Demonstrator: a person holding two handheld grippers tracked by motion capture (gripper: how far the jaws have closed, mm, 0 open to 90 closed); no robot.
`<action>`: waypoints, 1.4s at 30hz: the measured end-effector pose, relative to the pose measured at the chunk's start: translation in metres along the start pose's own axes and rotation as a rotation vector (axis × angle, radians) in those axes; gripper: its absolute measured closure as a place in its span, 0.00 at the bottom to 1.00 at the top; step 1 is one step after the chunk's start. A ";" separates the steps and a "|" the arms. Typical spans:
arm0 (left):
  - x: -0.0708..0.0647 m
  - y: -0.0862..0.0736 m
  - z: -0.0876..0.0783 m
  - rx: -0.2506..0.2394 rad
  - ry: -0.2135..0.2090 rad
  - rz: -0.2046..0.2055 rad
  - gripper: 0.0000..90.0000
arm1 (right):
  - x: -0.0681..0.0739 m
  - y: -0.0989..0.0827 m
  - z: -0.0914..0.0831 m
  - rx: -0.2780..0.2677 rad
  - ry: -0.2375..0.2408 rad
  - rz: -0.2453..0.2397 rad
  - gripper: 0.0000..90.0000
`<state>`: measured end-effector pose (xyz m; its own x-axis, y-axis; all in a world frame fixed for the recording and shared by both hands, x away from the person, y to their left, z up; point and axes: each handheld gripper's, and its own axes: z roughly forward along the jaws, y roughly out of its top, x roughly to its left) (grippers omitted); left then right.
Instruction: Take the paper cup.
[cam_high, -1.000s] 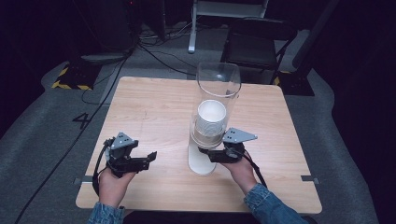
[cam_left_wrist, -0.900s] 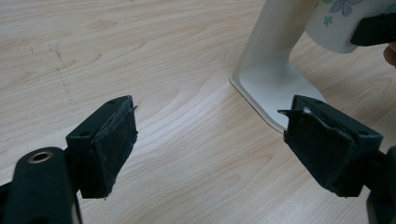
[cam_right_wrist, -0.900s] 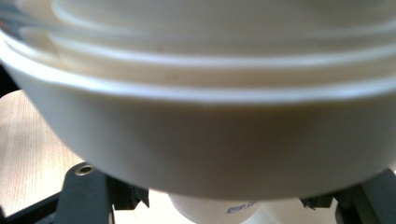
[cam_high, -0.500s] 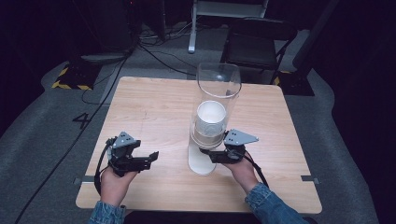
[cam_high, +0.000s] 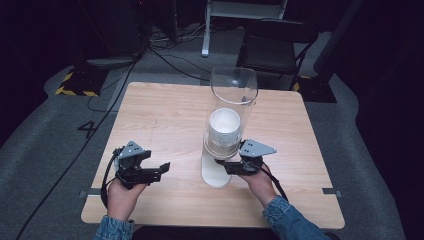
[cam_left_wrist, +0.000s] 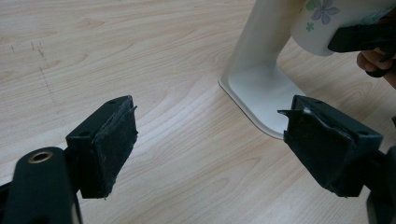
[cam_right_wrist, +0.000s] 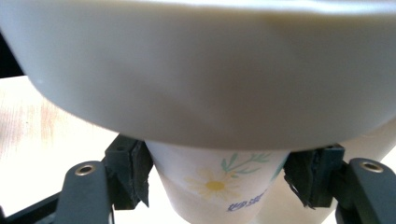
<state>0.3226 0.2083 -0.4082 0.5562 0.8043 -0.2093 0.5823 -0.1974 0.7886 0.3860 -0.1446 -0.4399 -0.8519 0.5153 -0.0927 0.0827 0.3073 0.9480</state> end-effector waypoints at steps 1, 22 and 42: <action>0.000 0.000 0.000 0.003 -0.004 0.000 0.19 | 0.000 0.000 0.000 0.000 -0.001 0.004 0.36; 0.004 0.000 0.002 0.002 -0.022 -0.014 0.19 | 0.002 -0.020 0.012 0.087 0.040 0.067 0.37; 0.005 0.007 0.015 0.014 -0.040 -0.009 0.19 | 0.005 -0.039 0.014 0.232 0.045 0.076 0.37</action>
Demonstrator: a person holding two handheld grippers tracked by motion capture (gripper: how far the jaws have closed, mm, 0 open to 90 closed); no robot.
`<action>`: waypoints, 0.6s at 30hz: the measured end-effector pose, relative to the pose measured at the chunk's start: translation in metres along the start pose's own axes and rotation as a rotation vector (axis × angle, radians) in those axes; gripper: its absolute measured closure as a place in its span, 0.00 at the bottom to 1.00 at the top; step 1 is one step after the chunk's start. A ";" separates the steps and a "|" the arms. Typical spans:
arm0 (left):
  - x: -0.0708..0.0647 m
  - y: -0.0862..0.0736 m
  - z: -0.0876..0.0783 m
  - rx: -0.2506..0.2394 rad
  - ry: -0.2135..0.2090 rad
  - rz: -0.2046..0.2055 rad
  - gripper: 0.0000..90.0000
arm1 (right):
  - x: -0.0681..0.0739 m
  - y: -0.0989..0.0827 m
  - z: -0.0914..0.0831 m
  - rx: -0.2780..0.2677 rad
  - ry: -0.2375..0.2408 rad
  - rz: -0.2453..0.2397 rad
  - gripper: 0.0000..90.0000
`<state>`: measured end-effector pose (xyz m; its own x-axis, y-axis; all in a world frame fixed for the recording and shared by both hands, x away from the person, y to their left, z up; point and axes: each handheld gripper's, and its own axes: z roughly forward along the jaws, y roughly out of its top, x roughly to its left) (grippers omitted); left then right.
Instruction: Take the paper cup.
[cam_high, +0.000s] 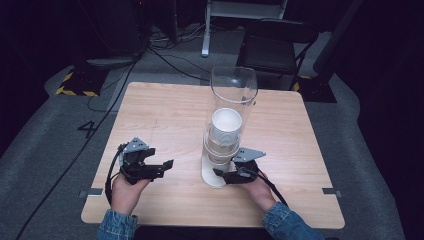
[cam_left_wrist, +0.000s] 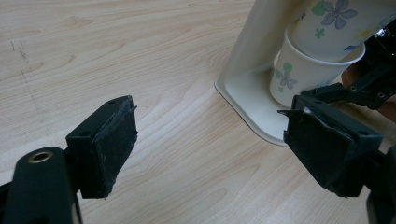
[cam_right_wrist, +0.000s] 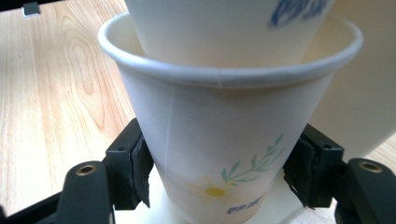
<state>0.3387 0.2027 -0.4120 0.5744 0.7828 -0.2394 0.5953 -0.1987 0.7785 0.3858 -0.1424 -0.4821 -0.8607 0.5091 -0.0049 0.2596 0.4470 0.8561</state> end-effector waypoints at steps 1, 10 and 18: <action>0.000 0.001 0.000 0.002 -0.003 0.004 0.19 | 0.000 -0.001 0.000 0.001 0.002 0.001 0.37; 0.001 0.004 0.006 0.005 -0.013 0.009 0.19 | -0.001 -0.005 -0.003 0.019 -0.009 0.009 0.37; 0.002 0.008 0.014 0.014 -0.018 0.016 0.19 | -0.002 -0.010 -0.011 0.034 -0.050 -0.008 0.37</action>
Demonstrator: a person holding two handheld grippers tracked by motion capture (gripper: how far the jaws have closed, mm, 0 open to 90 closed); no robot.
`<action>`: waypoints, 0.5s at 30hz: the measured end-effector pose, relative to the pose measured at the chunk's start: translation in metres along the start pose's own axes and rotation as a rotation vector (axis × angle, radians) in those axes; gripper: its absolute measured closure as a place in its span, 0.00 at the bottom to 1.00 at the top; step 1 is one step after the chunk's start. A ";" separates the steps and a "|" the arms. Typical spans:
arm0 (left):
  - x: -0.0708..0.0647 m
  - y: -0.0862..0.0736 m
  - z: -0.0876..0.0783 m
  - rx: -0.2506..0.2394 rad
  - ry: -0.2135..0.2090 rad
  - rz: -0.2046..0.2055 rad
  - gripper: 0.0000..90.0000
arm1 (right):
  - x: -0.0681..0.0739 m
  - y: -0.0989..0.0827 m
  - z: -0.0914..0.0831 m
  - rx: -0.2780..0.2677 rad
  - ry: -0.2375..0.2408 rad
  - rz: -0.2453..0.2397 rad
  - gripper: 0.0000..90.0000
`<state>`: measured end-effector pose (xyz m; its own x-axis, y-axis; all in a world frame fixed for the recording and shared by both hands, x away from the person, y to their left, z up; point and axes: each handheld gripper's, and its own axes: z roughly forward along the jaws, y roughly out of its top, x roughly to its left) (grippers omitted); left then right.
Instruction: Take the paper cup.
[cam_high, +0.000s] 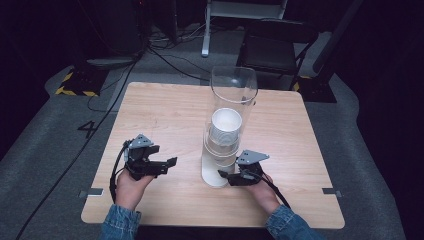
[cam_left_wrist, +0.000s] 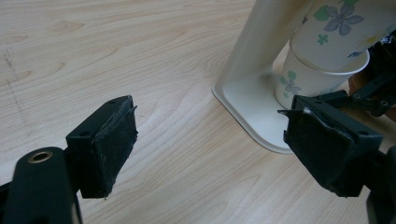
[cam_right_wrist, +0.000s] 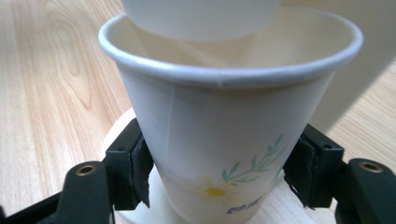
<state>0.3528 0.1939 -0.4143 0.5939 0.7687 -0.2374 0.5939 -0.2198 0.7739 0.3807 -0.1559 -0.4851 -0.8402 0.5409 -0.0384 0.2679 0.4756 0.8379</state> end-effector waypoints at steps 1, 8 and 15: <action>-0.001 0.001 0.003 0.004 -0.005 -0.002 0.19 | -0.001 -0.002 -0.002 0.009 -0.009 0.006 0.37; 0.000 0.006 0.011 0.013 -0.005 0.013 0.19 | -0.004 -0.007 -0.011 0.015 -0.044 0.011 0.37; 0.003 0.014 0.021 0.013 -0.016 0.012 0.19 | -0.010 -0.012 -0.028 0.016 -0.101 0.017 0.37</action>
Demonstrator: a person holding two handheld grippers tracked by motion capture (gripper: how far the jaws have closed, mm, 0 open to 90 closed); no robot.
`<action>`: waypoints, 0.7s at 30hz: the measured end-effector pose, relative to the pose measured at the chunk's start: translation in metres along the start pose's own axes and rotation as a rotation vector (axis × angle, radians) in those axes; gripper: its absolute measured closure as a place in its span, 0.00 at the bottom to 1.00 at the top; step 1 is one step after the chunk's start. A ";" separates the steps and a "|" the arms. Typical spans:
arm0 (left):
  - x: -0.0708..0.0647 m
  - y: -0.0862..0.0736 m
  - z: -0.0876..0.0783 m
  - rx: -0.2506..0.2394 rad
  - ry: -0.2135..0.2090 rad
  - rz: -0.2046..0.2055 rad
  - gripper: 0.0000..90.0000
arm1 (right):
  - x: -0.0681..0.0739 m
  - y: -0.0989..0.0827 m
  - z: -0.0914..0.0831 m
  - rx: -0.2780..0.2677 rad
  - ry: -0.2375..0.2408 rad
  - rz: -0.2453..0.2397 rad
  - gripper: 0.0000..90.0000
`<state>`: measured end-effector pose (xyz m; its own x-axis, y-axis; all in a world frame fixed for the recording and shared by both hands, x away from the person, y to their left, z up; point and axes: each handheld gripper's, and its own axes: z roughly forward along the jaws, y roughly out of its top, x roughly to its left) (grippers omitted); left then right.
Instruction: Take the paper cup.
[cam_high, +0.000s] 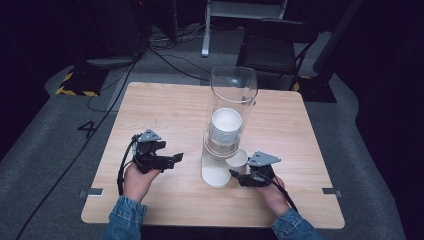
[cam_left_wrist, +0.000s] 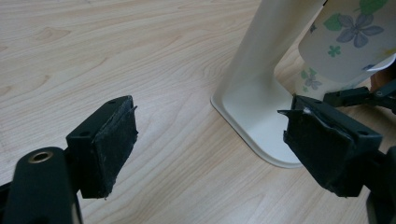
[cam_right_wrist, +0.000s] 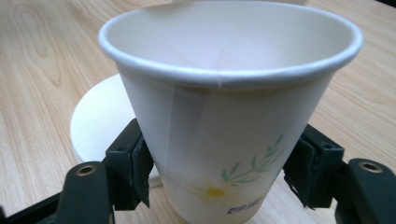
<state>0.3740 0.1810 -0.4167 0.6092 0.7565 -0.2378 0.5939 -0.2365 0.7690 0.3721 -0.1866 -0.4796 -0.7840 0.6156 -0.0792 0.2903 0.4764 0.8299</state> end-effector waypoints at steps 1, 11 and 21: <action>0.000 0.000 0.000 0.000 0.000 0.000 0.19 | 0.000 0.000 0.000 0.000 0.000 0.000 0.37; 0.002 0.007 0.000 0.004 0.046 0.028 0.19 | -0.015 0.002 -0.032 -0.063 -0.062 0.027 0.37; 0.005 0.002 -0.010 -0.006 0.066 0.018 0.19 | -0.049 0.009 -0.061 -0.140 -0.138 0.110 0.37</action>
<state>0.3727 0.1908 -0.4106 0.5837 0.7908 -0.1843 0.5795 -0.2468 0.7767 0.3793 -0.2505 -0.4351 -0.6669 0.7434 -0.0508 0.2831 0.3159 0.9056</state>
